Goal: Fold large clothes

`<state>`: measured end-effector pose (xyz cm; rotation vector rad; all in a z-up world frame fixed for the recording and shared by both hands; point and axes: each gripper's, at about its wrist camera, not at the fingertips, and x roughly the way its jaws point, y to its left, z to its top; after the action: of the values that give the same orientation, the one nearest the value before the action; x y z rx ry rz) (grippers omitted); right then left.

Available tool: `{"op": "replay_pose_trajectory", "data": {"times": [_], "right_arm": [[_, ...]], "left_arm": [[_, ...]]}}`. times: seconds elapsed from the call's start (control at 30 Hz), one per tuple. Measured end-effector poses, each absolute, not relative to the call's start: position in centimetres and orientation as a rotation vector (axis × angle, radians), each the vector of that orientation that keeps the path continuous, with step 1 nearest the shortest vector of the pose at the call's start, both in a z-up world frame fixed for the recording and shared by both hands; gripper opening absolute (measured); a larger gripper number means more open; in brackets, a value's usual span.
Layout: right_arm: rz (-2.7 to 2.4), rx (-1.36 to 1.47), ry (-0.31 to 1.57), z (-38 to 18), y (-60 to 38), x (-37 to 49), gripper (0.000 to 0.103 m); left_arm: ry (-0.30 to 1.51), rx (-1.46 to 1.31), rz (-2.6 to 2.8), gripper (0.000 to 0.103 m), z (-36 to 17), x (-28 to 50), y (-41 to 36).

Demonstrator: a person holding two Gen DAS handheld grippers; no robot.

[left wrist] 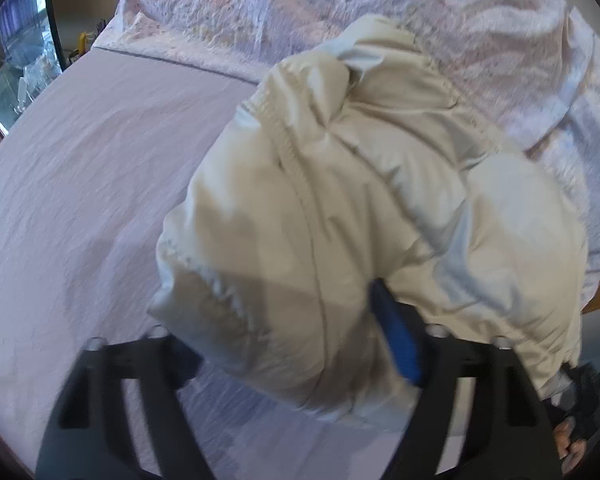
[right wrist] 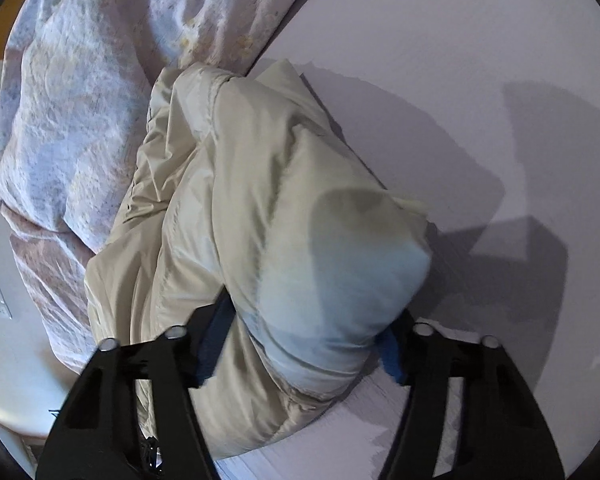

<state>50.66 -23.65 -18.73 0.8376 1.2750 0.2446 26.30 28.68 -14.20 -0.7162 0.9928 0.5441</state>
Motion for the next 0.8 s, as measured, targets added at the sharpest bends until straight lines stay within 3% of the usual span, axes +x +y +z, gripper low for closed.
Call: {"op": "replay_pose_trajectory", "data": {"times": [0.07, 0.13, 0.23, 0.8], "right_arm": [[0.25, 0.838, 1.262, -18.4, -24.0, 50.3, 0.044], [0.261, 0.835, 1.256, -17.9, -24.3, 50.1, 0.032], [0.265, 0.818, 1.251, -17.0, -24.1, 49.9, 0.025], [0.336, 0.811, 1.378, -16.5, -25.7, 41.4, 0.021]], "left_arm": [[0.98, -0.706, 0.553, 0.048, -13.9, 26.2, 28.8], [0.974, -0.669, 0.562, 0.037, -13.3, 26.4, 28.5], [0.968, -0.636, 0.558, 0.028, -12.5, 26.6, 28.6], [1.032, -0.533, 0.559, 0.026, -8.6, 15.1, 22.7]]}}
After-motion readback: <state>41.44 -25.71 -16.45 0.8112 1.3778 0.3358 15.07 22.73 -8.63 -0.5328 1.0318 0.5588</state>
